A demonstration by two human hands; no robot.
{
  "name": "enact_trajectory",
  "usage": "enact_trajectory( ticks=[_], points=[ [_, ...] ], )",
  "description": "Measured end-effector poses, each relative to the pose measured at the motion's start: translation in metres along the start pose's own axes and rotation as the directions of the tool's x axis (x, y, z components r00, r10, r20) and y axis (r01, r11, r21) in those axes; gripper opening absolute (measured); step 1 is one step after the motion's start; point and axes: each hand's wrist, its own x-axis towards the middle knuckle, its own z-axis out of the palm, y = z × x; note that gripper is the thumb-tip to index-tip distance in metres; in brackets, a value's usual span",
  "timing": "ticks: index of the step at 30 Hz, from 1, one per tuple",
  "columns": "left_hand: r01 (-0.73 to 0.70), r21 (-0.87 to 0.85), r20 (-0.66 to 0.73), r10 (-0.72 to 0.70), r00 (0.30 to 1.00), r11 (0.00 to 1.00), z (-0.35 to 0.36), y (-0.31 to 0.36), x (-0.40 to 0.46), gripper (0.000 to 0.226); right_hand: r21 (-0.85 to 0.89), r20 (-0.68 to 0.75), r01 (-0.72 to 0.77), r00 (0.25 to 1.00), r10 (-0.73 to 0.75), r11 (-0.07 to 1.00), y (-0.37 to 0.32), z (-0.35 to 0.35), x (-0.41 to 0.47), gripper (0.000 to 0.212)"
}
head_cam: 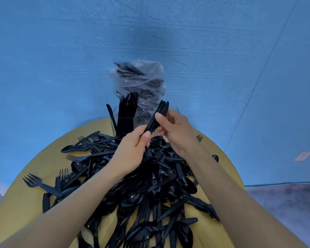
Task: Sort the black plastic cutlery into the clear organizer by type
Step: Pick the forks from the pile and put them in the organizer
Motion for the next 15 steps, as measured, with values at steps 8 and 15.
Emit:
enact_trajectory(
  ticks=[8, 15],
  points=[
    [0.249, -0.329, 0.3, -0.15, 0.942, 0.911, -0.034, -0.004, 0.017, 0.03, 0.027, 0.163, -0.165, 0.974, 0.158, 0.986, -0.016, 0.005, 0.028, 0.009],
    [0.016, 0.38, 0.045, -0.035, 0.998, 0.925, -0.038, -0.031, 0.017, 0.025, -0.12, 0.139, -0.314, 0.934, 0.329, 0.942, -0.019, 0.022, 0.045, 0.01]
  ],
)
